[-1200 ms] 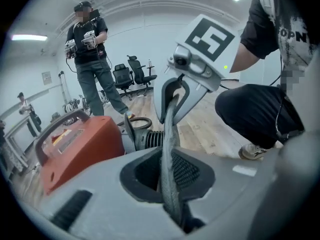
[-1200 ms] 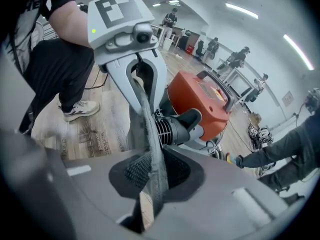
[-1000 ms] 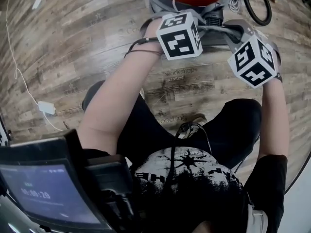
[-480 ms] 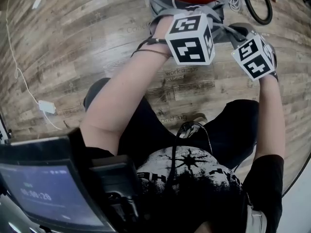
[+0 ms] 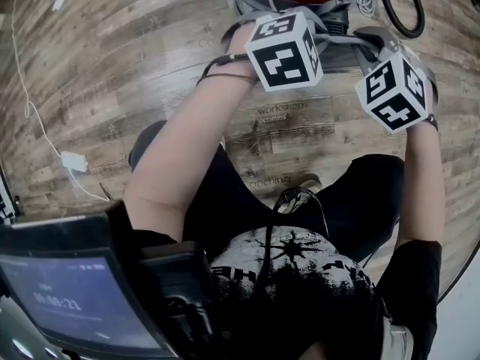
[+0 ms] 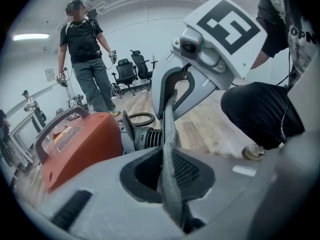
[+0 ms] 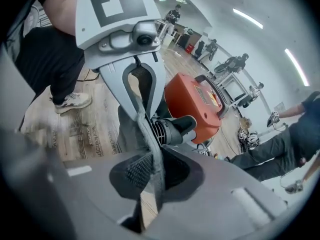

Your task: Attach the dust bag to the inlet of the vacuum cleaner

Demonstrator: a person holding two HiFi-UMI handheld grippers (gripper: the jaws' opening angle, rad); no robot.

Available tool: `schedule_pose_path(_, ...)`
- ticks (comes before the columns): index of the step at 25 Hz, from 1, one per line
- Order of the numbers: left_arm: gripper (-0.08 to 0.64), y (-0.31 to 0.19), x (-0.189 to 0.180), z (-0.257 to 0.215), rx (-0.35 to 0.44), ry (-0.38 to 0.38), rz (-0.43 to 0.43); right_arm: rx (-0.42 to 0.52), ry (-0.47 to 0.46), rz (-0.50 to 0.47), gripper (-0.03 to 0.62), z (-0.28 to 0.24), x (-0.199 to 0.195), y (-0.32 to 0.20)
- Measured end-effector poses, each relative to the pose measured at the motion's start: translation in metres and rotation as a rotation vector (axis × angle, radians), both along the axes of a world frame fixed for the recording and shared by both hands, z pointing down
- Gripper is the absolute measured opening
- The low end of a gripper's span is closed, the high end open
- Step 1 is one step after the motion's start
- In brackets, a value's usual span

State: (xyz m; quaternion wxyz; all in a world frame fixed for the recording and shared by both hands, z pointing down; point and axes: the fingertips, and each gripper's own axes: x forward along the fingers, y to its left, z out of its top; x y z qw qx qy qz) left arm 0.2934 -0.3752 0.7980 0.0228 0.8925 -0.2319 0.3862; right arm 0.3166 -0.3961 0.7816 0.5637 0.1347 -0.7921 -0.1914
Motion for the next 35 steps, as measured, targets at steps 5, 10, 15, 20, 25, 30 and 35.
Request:
schedule_pose_path(5,0.031,0.001,-0.002,0.005,-0.050,-0.038,0.001,0.044,0.043,-0.039,0.035,-0.008,-0.008,0.006)
schedule_pose_path(10,0.028,-0.009,0.009,-0.002,0.043,-0.073,0.006,-0.025,-0.092,0.066,0.034,0.000,0.007,-0.006)
schedule_pose_path(15,0.031,-0.014,0.021,-0.022,0.101,-0.006,-0.001,-0.055,-0.156,0.181,0.034,0.018,0.022,-0.018)
schedule_pose_path(20,0.034,-0.020,0.016,-0.020,0.083,0.016,-0.002,-0.034,-0.117,0.156,0.035,0.017,0.018,-0.022)
schedule_pose_path(25,0.032,-0.016,-0.001,-0.008,-0.037,0.080,-0.065,0.037,-0.030,0.070,0.038,-0.001,0.001,-0.020)
schedule_pose_path(30,0.031,-0.015,-0.001,-0.001,-0.050,0.056,-0.072,0.063,0.001,0.043,0.040,-0.004,-0.005,-0.018)
schedule_pose_path(35,0.031,-0.024,0.008,-0.008,0.022,0.016,-0.061,0.009,-0.063,0.116,0.040,0.006,0.008,-0.025)
